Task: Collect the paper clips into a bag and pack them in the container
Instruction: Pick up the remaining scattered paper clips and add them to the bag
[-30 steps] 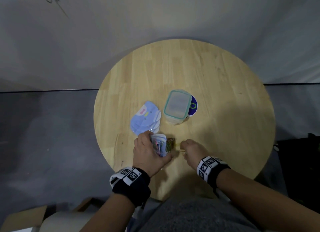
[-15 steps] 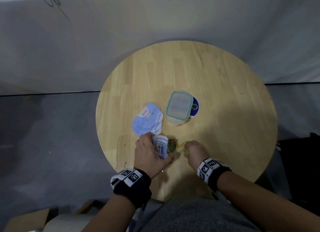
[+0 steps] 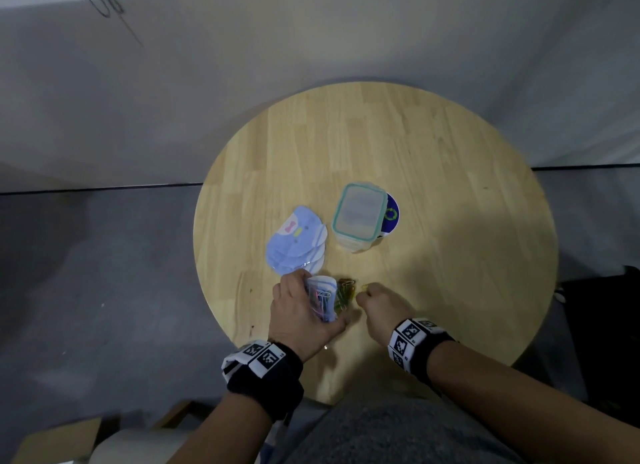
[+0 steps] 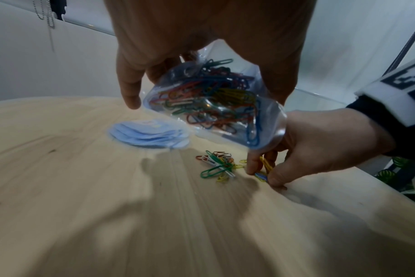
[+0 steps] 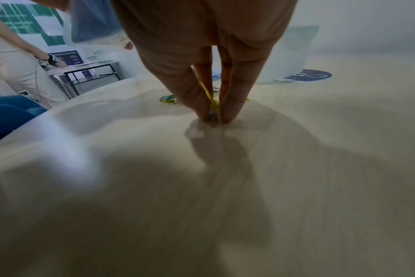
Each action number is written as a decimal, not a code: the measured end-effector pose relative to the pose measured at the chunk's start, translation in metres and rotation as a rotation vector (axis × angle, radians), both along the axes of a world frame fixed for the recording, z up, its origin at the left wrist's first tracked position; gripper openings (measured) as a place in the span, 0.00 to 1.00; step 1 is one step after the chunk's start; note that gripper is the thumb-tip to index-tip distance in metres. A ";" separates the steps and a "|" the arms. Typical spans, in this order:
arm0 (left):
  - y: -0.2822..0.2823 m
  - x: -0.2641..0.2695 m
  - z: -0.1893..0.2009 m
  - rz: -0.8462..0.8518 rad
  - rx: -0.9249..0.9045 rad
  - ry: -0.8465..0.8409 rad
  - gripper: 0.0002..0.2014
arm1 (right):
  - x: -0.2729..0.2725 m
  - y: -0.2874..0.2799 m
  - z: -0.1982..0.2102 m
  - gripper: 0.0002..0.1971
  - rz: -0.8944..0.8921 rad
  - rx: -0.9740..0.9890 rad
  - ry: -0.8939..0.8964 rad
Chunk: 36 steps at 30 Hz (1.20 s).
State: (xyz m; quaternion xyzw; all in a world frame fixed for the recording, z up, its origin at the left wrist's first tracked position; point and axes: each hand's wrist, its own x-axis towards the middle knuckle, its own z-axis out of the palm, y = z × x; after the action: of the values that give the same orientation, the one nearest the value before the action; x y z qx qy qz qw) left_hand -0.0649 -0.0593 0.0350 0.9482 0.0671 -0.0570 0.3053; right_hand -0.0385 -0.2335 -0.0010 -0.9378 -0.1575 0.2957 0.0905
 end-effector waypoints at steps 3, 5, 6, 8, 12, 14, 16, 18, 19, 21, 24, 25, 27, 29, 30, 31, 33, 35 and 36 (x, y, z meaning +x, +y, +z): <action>0.000 0.001 -0.001 -0.005 0.001 -0.009 0.46 | -0.002 -0.007 -0.003 0.21 0.033 0.036 -0.007; 0.002 0.001 -0.001 -0.006 0.000 -0.006 0.47 | -0.006 -0.014 -0.004 0.23 0.001 0.086 -0.002; 0.002 0.001 -0.002 -0.006 0.000 -0.007 0.47 | -0.008 -0.017 -0.004 0.24 -0.054 0.124 -0.005; 0.003 0.001 -0.002 -0.002 -0.003 -0.008 0.46 | -0.010 -0.024 -0.003 0.26 -0.217 0.188 -0.016; 0.000 0.000 -0.004 -0.014 -0.007 -0.015 0.44 | -0.007 -0.023 -0.002 0.29 -0.445 0.226 0.001; -0.002 0.000 -0.003 -0.023 -0.009 -0.019 0.43 | -0.003 -0.013 0.000 0.28 -0.431 0.214 -0.001; -0.003 0.000 -0.002 -0.025 -0.019 -0.019 0.43 | 0.002 -0.001 0.000 0.27 -0.377 0.185 -0.002; -0.001 0.001 -0.001 -0.025 -0.026 -0.026 0.42 | 0.007 0.010 -0.001 0.25 -0.312 0.151 -0.018; 0.000 0.001 -0.001 -0.025 -0.024 -0.028 0.42 | 0.009 0.013 -0.003 0.24 -0.275 0.136 -0.026; 0.003 0.001 -0.002 -0.020 -0.019 -0.026 0.43 | 0.011 0.017 -0.006 0.24 -0.223 0.125 -0.027; 0.007 0.000 -0.003 -0.018 -0.011 -0.018 0.43 | 0.008 0.013 -0.007 0.24 -0.210 0.119 -0.037; 0.007 0.000 -0.004 -0.022 -0.007 -0.015 0.44 | 0.007 0.010 -0.007 0.24 -0.224 0.107 -0.046; 0.008 -0.001 -0.004 -0.025 -0.001 -0.004 0.45 | 0.005 0.004 -0.006 0.23 -0.283 0.071 -0.039; 0.007 -0.001 -0.005 -0.028 -0.002 0.007 0.45 | 0.004 0.002 -0.005 0.24 -0.332 0.026 -0.007; 0.007 -0.001 -0.005 -0.032 -0.001 0.008 0.44 | 0.005 0.003 -0.005 0.23 -0.334 0.006 -0.001; 0.006 0.000 -0.005 -0.035 0.001 0.007 0.44 | 0.006 0.005 -0.005 0.21 -0.325 -0.012 0.000; 0.006 0.001 -0.005 -0.034 0.002 0.003 0.44 | 0.008 0.012 -0.004 0.17 -0.293 -0.058 0.007; 0.006 0.003 -0.004 -0.032 0.002 0.003 0.44 | 0.011 0.016 -0.001 0.13 -0.262 -0.102 0.016; 0.006 0.004 -0.003 -0.031 0.001 0.002 0.44 | 0.012 0.017 -0.001 0.11 -0.247 -0.117 0.019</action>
State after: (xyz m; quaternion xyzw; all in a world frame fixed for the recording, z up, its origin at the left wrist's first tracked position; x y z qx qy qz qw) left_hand -0.0613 -0.0531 0.0321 0.9492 0.0527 -0.0629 0.3038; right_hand -0.0268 -0.2160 -0.0018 -0.9510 -0.0223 0.2998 0.0727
